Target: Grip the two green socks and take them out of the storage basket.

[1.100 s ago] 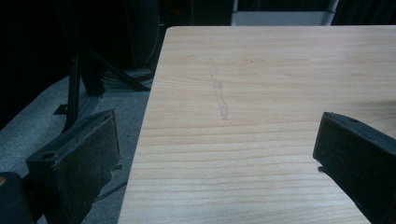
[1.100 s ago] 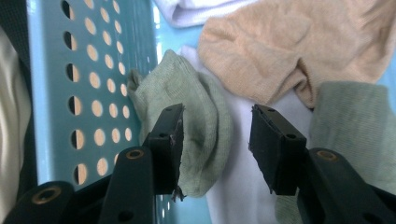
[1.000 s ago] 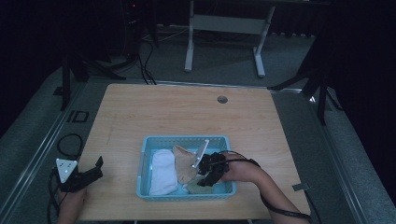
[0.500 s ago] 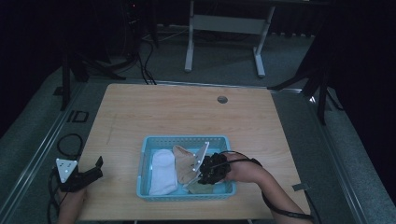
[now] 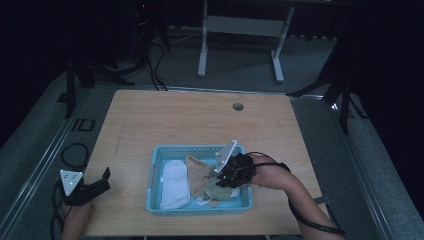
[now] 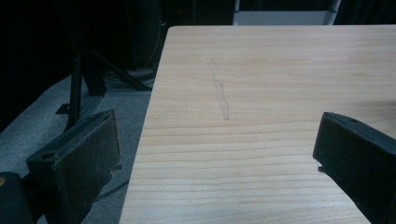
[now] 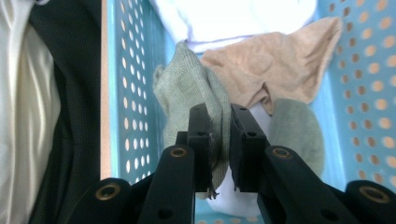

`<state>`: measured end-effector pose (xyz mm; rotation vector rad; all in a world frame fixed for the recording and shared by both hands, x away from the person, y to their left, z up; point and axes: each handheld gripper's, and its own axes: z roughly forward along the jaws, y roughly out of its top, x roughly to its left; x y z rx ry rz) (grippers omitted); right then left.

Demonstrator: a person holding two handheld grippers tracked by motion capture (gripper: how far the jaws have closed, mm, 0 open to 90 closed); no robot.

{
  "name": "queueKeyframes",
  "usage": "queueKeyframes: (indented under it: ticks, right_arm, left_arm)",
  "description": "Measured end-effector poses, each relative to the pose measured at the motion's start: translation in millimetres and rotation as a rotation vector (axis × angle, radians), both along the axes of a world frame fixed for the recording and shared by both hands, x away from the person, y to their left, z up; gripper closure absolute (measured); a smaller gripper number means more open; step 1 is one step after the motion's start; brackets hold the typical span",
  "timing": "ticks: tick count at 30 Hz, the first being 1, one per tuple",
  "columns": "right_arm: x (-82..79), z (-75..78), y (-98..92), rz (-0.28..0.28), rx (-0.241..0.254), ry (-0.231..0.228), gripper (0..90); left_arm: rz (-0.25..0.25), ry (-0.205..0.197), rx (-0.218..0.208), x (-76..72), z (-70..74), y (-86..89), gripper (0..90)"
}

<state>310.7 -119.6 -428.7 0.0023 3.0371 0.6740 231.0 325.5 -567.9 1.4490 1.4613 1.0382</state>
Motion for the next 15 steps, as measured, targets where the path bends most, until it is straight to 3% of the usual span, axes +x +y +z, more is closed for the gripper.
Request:
queueKeyframes:
  ticks: [9, 15]
  right_arm:
    - [6.1, 30.2, -25.5, -0.067, 0.066, -0.058, 79.9]
    - [13.1, 45.9, -52.6, -0.146, 0.12, -0.078, 79.9]
  left_arm:
    - [0.0, 0.0, 0.0, 0.1, 0.0, 0.0, 0.4]
    - [0.0, 0.003, 0.0, 0.0, 0.1, 0.0, 0.4]
